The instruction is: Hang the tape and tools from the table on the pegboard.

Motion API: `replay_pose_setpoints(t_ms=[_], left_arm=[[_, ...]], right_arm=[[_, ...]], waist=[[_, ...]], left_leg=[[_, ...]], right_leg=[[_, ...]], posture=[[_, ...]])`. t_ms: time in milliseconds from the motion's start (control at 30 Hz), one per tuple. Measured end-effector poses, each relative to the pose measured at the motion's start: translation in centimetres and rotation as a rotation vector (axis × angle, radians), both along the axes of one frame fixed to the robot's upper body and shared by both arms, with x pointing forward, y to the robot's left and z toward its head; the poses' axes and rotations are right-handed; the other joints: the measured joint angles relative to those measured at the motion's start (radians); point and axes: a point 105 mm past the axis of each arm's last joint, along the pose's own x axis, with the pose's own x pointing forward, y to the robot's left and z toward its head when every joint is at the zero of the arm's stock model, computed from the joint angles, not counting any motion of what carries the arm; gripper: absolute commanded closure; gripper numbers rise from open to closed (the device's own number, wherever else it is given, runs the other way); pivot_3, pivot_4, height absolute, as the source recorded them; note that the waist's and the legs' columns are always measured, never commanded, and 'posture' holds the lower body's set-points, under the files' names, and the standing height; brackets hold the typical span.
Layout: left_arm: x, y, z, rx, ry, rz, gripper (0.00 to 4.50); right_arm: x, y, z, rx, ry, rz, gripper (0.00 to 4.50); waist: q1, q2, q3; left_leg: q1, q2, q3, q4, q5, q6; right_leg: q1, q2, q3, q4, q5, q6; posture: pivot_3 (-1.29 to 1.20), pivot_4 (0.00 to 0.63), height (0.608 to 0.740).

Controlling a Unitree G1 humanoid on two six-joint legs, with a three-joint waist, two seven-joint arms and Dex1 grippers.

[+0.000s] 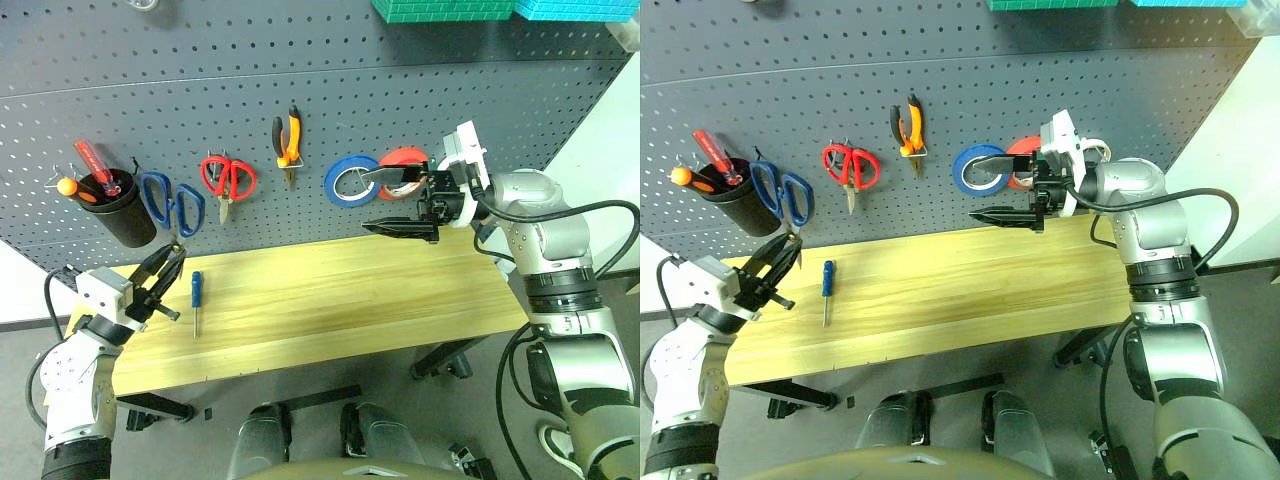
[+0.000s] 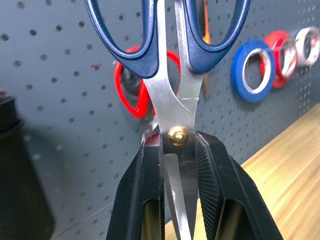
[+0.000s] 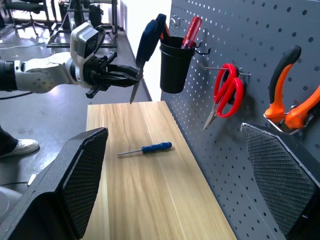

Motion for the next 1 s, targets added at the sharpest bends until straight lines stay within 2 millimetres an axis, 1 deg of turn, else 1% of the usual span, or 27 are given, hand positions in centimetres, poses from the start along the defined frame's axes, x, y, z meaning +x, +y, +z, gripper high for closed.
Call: replay_pose_setpoints(t_ms=[67,100,233,333,467,533,733,900,1000], left_arm=[[0.5,0.6,-0.8,-0.001,0.019,0.026,3.99],[0.9,0.5,-1.2,0.005,0.027,0.033,3.99],[2.4,-2.2,-2.6,0.015,0.042,-0.006,3.99],[3.0,-3.9,-2.7,0.04,0.021,-0.047,3.99],[3.3,-4.3,-2.9,0.05,0.006,-0.039,3.99],[3.4,-4.5,-3.1,0.054,0.003,-0.035,3.99],[4.4,-4.7,-2.3,0.057,-0.033,0.013,3.99],[5.7,-5.7,-1.2,0.059,-0.062,0.024,3.99],[6.4,-5.4,-0.9,0.039,-0.052,0.058,3.99]], right_arm=[[0.0,0.0,0.0,-0.004,-0.001,-0.004,0.0],[0.1,0.0,0.0,-0.005,-0.001,-0.006,0.0],[0.1,-0.1,0.0,-0.006,-0.001,-0.014,0.0],[0.2,-0.1,0.0,-0.005,0.0,-0.018,0.0],[0.1,-0.1,0.0,-0.007,-0.005,-0.022,0.0],[0.0,-0.1,0.0,-0.01,-0.009,-0.024,0.0],[0.0,-0.3,-0.2,-0.016,-0.005,-0.037,0.0],[0.0,-0.3,-0.2,-0.016,-0.005,-0.043,0.0],[0.1,-0.4,-0.4,-0.016,-0.002,-0.05,0.0]], waist=[[0.0,0.0,-0.001],[0.001,0.0,-0.001],[0.001,-0.001,-0.002],[-0.003,-0.001,-0.002],[-0.002,-0.001,-0.002],[-0.001,-0.001,-0.002],[0.0,-0.001,-0.002],[-0.001,-0.001,-0.003],[-0.001,-0.001,-0.003]], left_leg=[[0.0,0.0,0.0,0.0,0.0,0.0],[0.0,0.0,0.0,0.001,0.0,0.0],[-0.001,0.0,0.002,0.002,0.001,0.002],[-0.001,0.0,0.003,0.003,0.001,0.002],[0.0,0.001,0.002,0.004,0.001,0.002],[0.0,0.001,0.001,0.005,0.001,0.002],[-0.001,0.001,0.002,0.009,0.001,0.002],[-0.001,0.001,0.002,0.01,0.001,0.002],[-0.001,0.001,0.002,0.01,0.002,0.003]], right_leg=[[0.0,0.0,0.0,0.0,0.0,0.0],[0.0,0.0,0.0,0.0,0.0,0.0],[0.001,-0.001,0.001,0.0,0.002,0.003],[0.001,-0.001,0.001,0.001,0.004,0.0],[0.0,0.0,0.002,0.004,0.004,0.0],[-0.001,0.0,0.001,0.006,0.002,0.003],[0.0,-0.001,0.001,0.009,0.002,0.004],[0.0,-0.001,0.001,0.01,0.002,0.004],[0.0,0.0,0.001,0.01,0.002,0.004]], posture=[[0.1,0.054,0.74],[0.1,0.055,0.74],[0.09,0.058,0.74],[0.08,0.059,0.74],[0.08,0.06,0.74],[0.08,0.06,0.74],[0.07,0.059,0.74],[0.07,0.06,0.74],[0.07,0.059,0.74]])
